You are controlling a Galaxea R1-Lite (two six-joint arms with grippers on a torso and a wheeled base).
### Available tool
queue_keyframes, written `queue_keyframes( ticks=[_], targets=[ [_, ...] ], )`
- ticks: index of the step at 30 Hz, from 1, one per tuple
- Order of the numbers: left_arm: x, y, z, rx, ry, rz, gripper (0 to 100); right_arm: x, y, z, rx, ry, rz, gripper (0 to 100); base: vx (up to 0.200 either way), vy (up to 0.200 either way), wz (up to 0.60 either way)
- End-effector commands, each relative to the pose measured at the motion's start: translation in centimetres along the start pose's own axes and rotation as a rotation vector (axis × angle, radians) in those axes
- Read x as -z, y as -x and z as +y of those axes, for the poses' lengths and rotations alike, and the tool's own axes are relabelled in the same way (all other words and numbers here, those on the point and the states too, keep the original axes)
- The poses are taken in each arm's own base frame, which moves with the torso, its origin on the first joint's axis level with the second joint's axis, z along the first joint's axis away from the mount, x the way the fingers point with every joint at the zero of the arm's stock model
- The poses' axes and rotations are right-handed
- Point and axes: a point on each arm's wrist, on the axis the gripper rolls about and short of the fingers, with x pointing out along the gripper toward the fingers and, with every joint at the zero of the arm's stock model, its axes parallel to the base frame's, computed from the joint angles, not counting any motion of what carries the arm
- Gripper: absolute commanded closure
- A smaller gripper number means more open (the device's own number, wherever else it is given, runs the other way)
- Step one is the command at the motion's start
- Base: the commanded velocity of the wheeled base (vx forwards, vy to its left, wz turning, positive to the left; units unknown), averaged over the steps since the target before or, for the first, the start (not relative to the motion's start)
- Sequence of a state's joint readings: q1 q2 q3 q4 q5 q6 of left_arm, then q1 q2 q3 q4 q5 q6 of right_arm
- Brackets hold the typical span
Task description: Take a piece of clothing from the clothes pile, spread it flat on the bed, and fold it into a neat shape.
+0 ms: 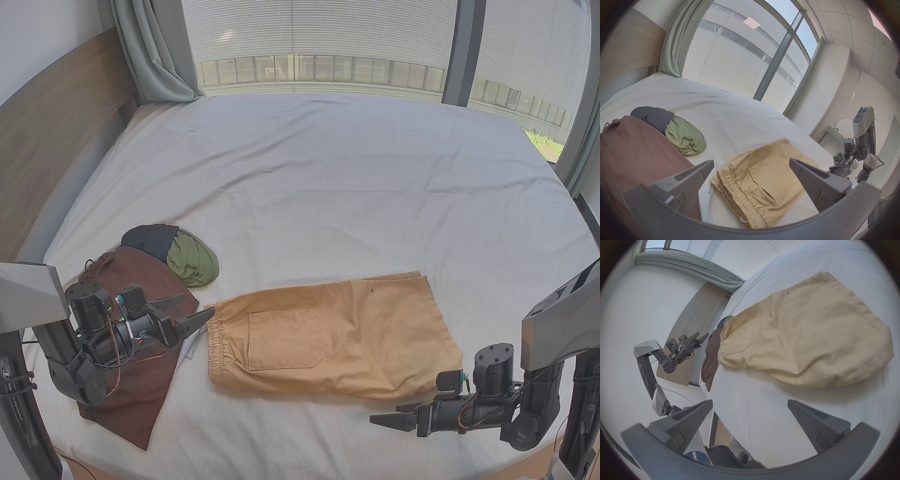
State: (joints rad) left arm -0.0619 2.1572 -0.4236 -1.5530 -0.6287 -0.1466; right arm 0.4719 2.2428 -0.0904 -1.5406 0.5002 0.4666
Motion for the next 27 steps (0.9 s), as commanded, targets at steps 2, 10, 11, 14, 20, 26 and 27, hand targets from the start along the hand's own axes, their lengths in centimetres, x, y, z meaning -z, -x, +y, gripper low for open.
queue_keyframes(
  ticks=[2,10,11,14,20,26,27],
  targets=[
    [0.0,0.0,-0.2,0.004,0.004,0.0,0,-0.8,0.8,0.9,-0.033,0.026,-0.04,0,0.0,0.0,0.0],
    [0.1,-0.1,-0.5,0.016,0.015,0.006,0,-3.6,0.9,0.8,-0.055,0.056,-0.163,0,0.0,0.0,0.0],
    [0.0,-0.1,-0.5,0.016,0.014,0.005,0,-3.8,1.0,0.6,-0.05,0.057,-0.175,0,0.0,0.0,0.0],
    [0.0,-0.1,-0.5,0.016,0.017,0.005,0,-4.8,1.1,0.2,-0.045,0.058,-0.218,0,0.0,0.0,0.0],
    [0.1,-0.1,-0.5,0.017,0.013,0.006,0,-6.6,1.1,-0.6,-0.026,0.034,-0.298,0,0.0,0.0,0.0],
    [0.2,-0.1,-0.6,0.024,0.016,0.011,0,-7.8,0.8,-1.2,0.022,0.021,-0.367,0,0.0,0.0,0.0],
    [0.2,-0.1,-0.6,0.029,0.016,0.012,0,-7.9,0.9,-1.2,0.025,0.021,-0.371,0,0.0,0.0,0.0]
  ],
)
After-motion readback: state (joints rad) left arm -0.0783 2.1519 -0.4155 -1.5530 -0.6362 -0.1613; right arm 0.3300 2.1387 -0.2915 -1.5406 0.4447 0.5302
